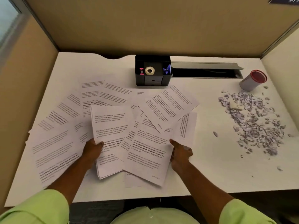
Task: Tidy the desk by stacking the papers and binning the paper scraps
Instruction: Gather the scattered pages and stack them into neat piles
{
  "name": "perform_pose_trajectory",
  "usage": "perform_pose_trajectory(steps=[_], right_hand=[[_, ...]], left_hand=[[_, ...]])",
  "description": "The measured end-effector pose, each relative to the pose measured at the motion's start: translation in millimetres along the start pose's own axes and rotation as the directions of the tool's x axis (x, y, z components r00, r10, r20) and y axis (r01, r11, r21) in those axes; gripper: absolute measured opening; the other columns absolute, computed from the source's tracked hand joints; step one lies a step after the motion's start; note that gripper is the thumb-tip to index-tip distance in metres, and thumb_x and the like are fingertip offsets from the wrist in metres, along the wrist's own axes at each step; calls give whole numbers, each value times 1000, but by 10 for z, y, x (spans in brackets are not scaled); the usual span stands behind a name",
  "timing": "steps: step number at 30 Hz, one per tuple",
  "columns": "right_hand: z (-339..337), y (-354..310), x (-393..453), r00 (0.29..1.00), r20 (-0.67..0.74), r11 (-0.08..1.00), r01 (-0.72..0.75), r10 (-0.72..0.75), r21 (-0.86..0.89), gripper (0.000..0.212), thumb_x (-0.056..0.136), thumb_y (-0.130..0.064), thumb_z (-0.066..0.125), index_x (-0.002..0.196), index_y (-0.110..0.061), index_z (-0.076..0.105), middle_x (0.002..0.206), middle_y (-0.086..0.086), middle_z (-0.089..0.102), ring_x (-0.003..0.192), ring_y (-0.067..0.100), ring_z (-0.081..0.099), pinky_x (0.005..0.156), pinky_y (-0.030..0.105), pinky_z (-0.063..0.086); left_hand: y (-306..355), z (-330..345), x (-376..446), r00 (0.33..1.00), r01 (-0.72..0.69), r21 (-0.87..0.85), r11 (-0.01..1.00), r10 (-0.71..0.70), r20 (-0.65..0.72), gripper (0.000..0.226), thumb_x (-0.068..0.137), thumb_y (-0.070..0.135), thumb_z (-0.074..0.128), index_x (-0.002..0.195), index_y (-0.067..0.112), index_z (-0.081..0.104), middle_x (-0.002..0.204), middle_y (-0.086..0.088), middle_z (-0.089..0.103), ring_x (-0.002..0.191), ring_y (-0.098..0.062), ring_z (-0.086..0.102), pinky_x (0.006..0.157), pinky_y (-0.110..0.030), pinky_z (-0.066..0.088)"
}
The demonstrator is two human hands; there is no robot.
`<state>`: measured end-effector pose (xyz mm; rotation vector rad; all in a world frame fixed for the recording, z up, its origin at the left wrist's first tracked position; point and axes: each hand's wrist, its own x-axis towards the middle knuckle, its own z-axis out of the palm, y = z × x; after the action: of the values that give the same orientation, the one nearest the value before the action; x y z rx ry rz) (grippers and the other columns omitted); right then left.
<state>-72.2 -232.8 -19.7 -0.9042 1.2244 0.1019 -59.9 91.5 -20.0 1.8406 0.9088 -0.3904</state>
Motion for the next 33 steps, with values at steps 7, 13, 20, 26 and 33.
perform_pose_trajectory(steps=[7, 13, 20, 26, 33], right_hand=[[191, -50, -166, 989, 81, 977, -103, 120, -188, 46, 78, -4, 84, 120, -8, 64, 102, 16, 68, 82, 31, 65, 62, 39, 55], [228, -81, -189, 941, 294, 936, -61, 171, -348, 31, 88, -7, 76, 116, -14, 67, 107, 15, 72, 94, 35, 68, 73, 45, 59], [382, -11, -196, 940, 341, 843, 176, 10, -509, 29, 98, 0, 62, 119, -20, 61, 114, 4, 73, 95, 25, 72, 69, 36, 62], [386, -240, -260, 845, 532, 704, 341, 62, -623, 26, 97, -3, 63, 118, -19, 62, 116, 5, 74, 100, 26, 73, 78, 38, 63], [636, -134, -421, 792, 607, 709, 388, 71, -589, 25, 96, -9, 64, 118, -19, 65, 116, 0, 75, 107, 26, 72, 87, 41, 60]], left_hand=[[15, 92, -60, 1000, 2, 3, 1000, -2, 18, 35, 97, 10, 57, 132, 9, 57, 125, -14, 65, 96, -27, 62, 83, -35, 51], [46, 186, -121, 1000, -16, -1, 1000, 16, 27, 34, 97, 9, 57, 131, 7, 57, 123, -14, 65, 92, -24, 60, 77, -32, 50], [83, 170, -195, 985, -48, -36, 998, 53, 164, 32, 98, 10, 54, 130, 12, 57, 124, -9, 66, 105, -28, 64, 90, -43, 54], [185, -24, -273, 978, -53, -160, 986, 83, 191, 27, 99, 18, 56, 126, 15, 60, 111, -7, 71, 96, -25, 70, 87, -45, 56], [375, -125, -460, 948, -168, -287, 943, 235, 216, 37, 79, 35, 78, 112, 23, 66, 107, 0, 75, 95, -19, 73, 87, -47, 58]])
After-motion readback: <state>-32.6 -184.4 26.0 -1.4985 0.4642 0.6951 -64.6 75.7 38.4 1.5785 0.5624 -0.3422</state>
